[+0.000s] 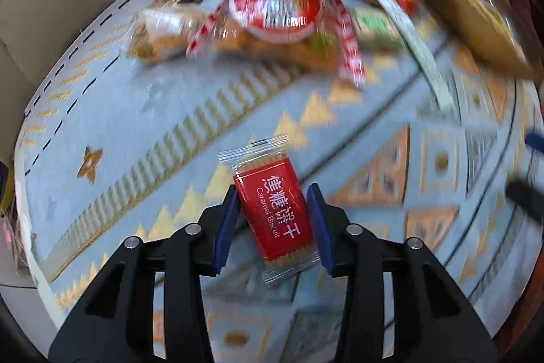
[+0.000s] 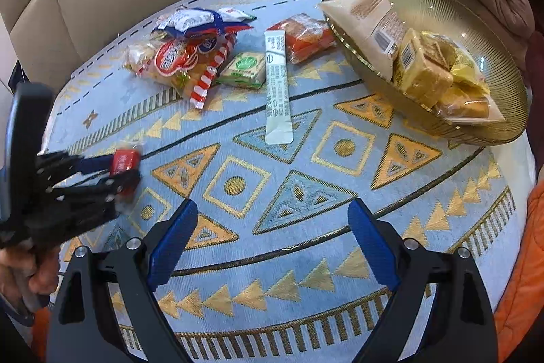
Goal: Organize snacks
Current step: 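Grasp the white sachet with the right tool while the left tool holds the red packet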
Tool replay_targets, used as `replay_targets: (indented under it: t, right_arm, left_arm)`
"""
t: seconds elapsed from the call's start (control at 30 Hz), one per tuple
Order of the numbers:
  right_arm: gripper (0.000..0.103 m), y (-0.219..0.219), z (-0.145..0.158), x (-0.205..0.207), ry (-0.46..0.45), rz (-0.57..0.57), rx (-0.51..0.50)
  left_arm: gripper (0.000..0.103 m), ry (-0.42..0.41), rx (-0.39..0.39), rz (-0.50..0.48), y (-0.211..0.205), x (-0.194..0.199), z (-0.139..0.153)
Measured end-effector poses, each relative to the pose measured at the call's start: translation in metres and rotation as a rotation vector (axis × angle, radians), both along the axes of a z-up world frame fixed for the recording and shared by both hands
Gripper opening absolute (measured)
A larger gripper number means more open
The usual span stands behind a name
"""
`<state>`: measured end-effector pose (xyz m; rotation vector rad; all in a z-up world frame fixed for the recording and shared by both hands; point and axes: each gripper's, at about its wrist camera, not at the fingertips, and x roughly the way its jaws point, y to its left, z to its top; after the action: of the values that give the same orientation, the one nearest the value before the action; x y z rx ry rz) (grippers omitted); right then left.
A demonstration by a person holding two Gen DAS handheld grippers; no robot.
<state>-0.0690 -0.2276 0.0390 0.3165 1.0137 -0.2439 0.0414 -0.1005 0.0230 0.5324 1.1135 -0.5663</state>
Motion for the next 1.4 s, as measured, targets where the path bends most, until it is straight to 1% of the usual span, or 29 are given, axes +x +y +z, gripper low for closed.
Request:
replay_targets:
  t: [0.03, 0.1, 0.13, 0.17, 0.2, 0.27, 0.4, 0.47, 0.53, 0.6, 0.7, 0.73, 0.83, 0.9, 0.93, 1.0, 1.03, 1.1, 1.23, 1.3, 1.4]
  right_arm:
    - [0.089, 0.000, -0.003, 0.000, 0.005, 0.001, 0.000]
    - [0.088, 0.000, -0.008, 0.000, 0.018, -0.002, -0.001]
    - [0.088, -0.001, -0.010, -0.001, 0.023, -0.007, -0.005]
    - [0.088, -0.002, -0.011, -0.001, 0.027, -0.014, -0.009]
    - [0.086, -0.004, -0.012, -0.001, 0.029, -0.019, -0.011]
    - [0.083, -0.009, -0.012, 0.000, 0.031, -0.037, -0.007]
    - [0.073, -0.023, -0.010, 0.012, 0.036, -0.081, 0.044]
    - [0.067, -0.027, -0.007, 0.026, 0.028, -0.087, 0.055]
    - [0.061, -0.028, -0.004, 0.043, 0.018, -0.092, 0.036]
    - [0.052, -0.028, -0.004, 0.063, 0.009, -0.094, 0.016]
    - [0.043, -0.029, -0.010, 0.087, 0.013, -0.113, -0.002]
    - [0.042, -0.030, -0.012, 0.092, 0.014, -0.118, -0.009]
    - [0.030, -0.031, -0.023, 0.107, 0.042, -0.126, -0.064]
    - [0.026, -0.030, -0.027, 0.112, 0.041, -0.120, -0.102]
    - [0.022, -0.027, -0.027, 0.113, 0.036, -0.101, -0.129]
    - [0.021, -0.021, -0.025, 0.113, 0.039, -0.084, -0.159]
    - [0.020, -0.019, -0.025, 0.111, 0.042, -0.074, -0.156]
    - [0.020, -0.018, -0.024, 0.104, 0.049, -0.067, -0.131]
    - [0.020, -0.017, -0.021, 0.081, 0.066, -0.061, -0.045]
    - [0.020, -0.014, -0.019, 0.067, 0.074, -0.057, -0.015]
    - [0.020, -0.009, -0.017, 0.050, 0.092, -0.053, 0.014]
  left_arm:
    - [0.045, 0.006, -0.003, 0.002, 0.003, -0.003, 0.000]
    - [0.053, 0.015, -0.013, 0.022, 0.012, -0.009, -0.001]
    - [0.055, 0.019, -0.019, 0.033, 0.009, -0.010, -0.002]
    - [0.059, 0.020, -0.022, 0.039, 0.019, -0.012, 0.002]
    - [0.064, 0.026, -0.026, 0.045, 0.014, -0.013, 0.002]
    - [0.065, 0.030, -0.028, 0.047, 0.015, -0.016, 0.003]
    - [0.065, -0.017, 0.031, 0.029, 0.004, -0.018, -0.003]
    - [0.064, -0.008, 0.026, 0.031, 0.003, -0.020, -0.001]
    - [0.064, 0.013, 0.008, 0.040, 0.005, -0.021, 0.001]
    - [0.064, 0.029, -0.008, 0.047, 0.007, -0.015, 0.002]
    - [0.063, 0.062, -0.040, 0.055, 0.012, -0.008, 0.004]
    - [0.063, 0.085, -0.061, 0.059, 0.015, -0.003, 0.004]
    - [0.062, 0.214, -0.172, 0.074, 0.029, 0.012, 0.007]
    - [0.062, 0.260, -0.211, 0.069, 0.035, 0.017, 0.008]
    - [0.062, 0.269, -0.220, 0.074, 0.039, 0.021, 0.008]
    - [0.061, 0.285, -0.234, 0.087, 0.043, 0.025, 0.007]
    - [0.061, 0.288, -0.236, 0.089, 0.045, 0.027, 0.006]
    - [0.061, 0.268, -0.219, 0.077, 0.044, 0.028, 0.006]
    - [0.060, 0.236, -0.188, 0.059, 0.046, 0.025, 0.006]
    - [0.057, 0.229, -0.182, 0.066, 0.043, 0.021, 0.005]
    - [0.057, 0.229, -0.184, 0.071, 0.045, 0.021, 0.006]
